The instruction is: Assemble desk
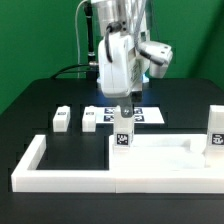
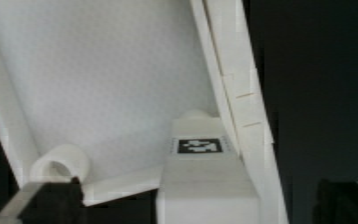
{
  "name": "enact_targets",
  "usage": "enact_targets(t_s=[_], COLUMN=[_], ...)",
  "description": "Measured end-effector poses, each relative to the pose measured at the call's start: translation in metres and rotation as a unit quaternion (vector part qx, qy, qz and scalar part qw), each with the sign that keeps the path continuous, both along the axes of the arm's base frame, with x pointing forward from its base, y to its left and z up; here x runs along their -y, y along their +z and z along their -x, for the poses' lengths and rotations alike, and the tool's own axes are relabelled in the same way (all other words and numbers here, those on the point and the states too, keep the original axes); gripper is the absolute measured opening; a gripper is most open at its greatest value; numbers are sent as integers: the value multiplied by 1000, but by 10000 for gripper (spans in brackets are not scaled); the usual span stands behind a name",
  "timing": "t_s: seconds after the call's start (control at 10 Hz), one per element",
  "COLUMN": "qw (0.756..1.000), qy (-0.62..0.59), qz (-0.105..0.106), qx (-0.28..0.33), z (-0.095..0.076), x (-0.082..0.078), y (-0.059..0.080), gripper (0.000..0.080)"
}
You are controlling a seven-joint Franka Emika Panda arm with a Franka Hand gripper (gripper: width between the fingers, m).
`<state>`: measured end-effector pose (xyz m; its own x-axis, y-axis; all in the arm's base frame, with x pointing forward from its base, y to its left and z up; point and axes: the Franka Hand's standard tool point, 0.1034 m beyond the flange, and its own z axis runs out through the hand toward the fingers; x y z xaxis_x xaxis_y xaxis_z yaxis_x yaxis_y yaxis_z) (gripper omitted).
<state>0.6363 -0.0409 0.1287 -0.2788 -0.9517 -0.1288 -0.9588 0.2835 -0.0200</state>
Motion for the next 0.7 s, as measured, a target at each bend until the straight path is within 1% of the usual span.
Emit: enact_targets(t_s=[0.2, 0.3, 0.4, 0.5, 0.6, 0.7], qw=[1000, 1000, 1000, 999, 998, 997], qy=[1, 4, 21, 43, 60, 67], qz=[0, 0, -1, -5, -11, -12], qx=[0, -1, -7, -15, -27, -37], z=[0, 1, 6, 17, 30, 35], x=[-1, -4, -21, -38, -50, -54], y=[0, -1, -2, -4, -5, -7], gripper=[649, 649, 649, 649, 649, 649])
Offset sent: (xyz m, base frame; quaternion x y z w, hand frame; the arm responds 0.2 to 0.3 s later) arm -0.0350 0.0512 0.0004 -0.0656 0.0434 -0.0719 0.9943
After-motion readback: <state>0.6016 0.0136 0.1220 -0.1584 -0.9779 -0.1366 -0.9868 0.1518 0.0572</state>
